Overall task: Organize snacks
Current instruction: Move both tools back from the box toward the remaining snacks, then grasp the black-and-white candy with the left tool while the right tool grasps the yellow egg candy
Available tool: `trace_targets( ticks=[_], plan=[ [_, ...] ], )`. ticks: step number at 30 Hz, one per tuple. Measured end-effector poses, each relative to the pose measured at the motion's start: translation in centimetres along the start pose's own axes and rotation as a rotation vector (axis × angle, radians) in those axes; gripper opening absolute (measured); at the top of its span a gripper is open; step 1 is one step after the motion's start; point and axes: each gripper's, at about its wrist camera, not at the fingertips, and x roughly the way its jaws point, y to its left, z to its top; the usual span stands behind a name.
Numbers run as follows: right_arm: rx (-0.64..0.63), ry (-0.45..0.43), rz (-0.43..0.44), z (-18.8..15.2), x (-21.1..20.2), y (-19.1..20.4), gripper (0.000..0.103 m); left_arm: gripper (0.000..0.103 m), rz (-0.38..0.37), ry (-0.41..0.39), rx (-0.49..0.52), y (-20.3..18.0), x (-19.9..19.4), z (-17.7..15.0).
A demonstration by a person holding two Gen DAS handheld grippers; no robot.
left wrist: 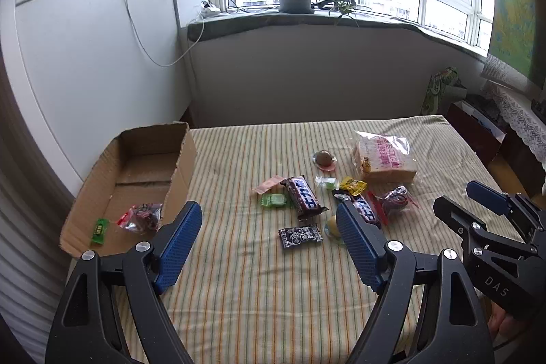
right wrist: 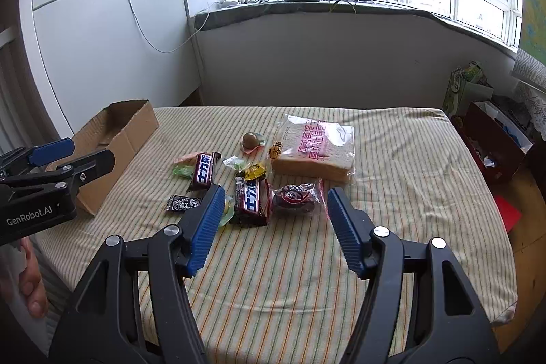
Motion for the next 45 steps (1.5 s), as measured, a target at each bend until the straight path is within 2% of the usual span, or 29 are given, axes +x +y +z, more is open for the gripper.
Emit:
trace_targets(
  ticks=[10, 18, 24, 34, 45],
  plan=[
    [0.008, 0.132, -0.006, -3.1, 5.1, 0.0, 0.065, 0.081, -0.031, 0.147, -0.030, 1.4, 6.5, -2.9],
    [0.020, 0.176, -0.008, -5.0, 6.1, -0.1, 0.065, 0.081, -0.070, 0.229, -0.047, 1.5, 8.5, -6.0],
    [0.001, 0.179, 0.024, -4.6, 6.7, 1.3, 0.065, 0.081, -0.113, 0.241, -0.075, 2.0, 9.2, -6.2],
    [-0.047, 0.215, 0.093, -3.4, 9.6, 3.9, 0.065, 0.081, -0.162, 0.245, -0.057, 2.0, 11.6, -4.7],
    [-0.088, 0.222, 0.132, -2.2, 10.3, 5.4, 0.065, 0.081, -0.175, 0.251, -0.099, 3.7, 12.5, -3.7]
  ],
)
